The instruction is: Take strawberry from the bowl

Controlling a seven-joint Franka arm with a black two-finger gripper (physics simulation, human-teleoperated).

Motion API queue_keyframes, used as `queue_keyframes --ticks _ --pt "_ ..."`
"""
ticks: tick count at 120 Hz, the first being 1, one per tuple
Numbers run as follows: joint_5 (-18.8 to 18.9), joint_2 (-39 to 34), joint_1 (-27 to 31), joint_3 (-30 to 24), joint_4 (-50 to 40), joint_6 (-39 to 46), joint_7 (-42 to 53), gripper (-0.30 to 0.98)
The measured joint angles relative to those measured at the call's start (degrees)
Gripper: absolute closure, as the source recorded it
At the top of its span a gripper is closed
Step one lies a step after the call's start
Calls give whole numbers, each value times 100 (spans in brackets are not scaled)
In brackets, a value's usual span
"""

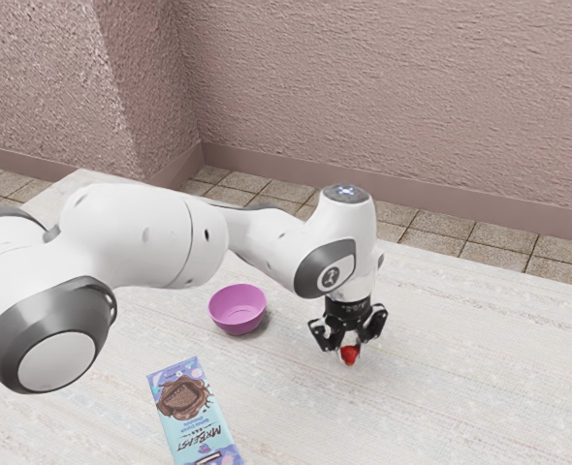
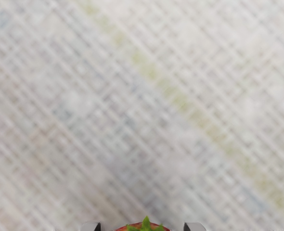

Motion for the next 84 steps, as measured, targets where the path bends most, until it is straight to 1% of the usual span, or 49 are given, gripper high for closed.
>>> queue_keyframes --ticks 7,14,32,40,46,53,62,66,71,75,79,84 --pt "-27 -12 -5 -3 11 24 26 40" --pt "-41 -30 -21 -4 55 33 48 31" --pt "-42 -300 10 31 62 -69 156 16" --pt "-32 -672 47 92 67 -305 276 12" --pt "-31 -1025 70 246 70 -531 465 10" --pt "121 -1582 160 328 70 -877 722 8" --pt "281 -2253 585 287 71 -1381 1176 6" --pt "345 -2459 933 152 74 -1595 1409 6" --pt "491 -2726 1531 -224 81 -1858 1696 5" --pt "587 -2906 1926 -407 115 -2038 1935 5" --pt "661 -3070 2213 -460 178 -2203 2175 4" --pt "730 -3183 2441 -405 304 -2401 2470 4"
